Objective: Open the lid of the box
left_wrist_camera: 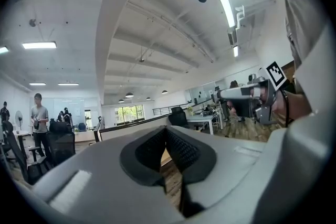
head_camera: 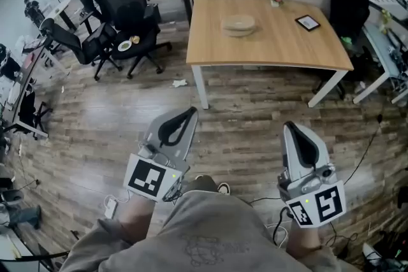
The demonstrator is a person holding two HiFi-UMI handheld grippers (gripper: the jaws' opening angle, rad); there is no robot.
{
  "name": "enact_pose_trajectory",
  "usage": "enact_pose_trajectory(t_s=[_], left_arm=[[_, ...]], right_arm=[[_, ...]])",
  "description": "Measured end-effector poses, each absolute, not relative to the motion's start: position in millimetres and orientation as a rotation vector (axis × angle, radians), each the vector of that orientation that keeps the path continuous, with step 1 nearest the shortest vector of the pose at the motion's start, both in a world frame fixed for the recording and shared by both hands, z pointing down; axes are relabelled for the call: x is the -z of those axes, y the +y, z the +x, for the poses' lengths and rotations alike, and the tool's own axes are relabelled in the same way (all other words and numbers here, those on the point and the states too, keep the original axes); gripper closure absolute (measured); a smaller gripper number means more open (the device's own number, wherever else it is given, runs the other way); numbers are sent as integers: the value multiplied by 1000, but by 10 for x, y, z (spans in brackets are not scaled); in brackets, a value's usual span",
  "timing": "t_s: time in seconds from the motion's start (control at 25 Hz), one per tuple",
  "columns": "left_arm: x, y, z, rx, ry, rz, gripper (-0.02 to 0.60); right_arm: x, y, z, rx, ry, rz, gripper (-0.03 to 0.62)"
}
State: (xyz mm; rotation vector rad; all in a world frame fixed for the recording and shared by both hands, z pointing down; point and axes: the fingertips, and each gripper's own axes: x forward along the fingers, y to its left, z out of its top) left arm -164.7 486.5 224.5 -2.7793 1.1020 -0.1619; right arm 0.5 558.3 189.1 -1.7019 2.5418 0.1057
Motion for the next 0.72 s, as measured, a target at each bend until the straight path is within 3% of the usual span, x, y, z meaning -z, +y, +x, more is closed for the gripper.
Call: enact_pose_trajectory(t_s=[0.12,0.16,0.24,0.32,0.6,0.72], left_arm=[[-2220,4881,-1658,99,1114,-2760,580],[-2217,4872,-1667,87,1134,-2753,548],[-2241,4830,-1682,92,1170,-2741,360],[-2272,4771,-1694,111,1186,-2731,298],[-2392,4541,-1721,138,1197,-2748,298],[-2427,4373,-1693,144,1196,-2755,299]], right_arm=[[-1932,5561,79,-93,2517,-1761,579],[-1933,5561,122,-93,2493,-1788,577],[-1920,5557,215,-103,2442,-1832,561],[-1922,5525,281,-109,2420,-1865,474],[-2042,5308,293,-96,2423,-1906,377],[-2051,5167,337,-98,2406,-1928,372]])
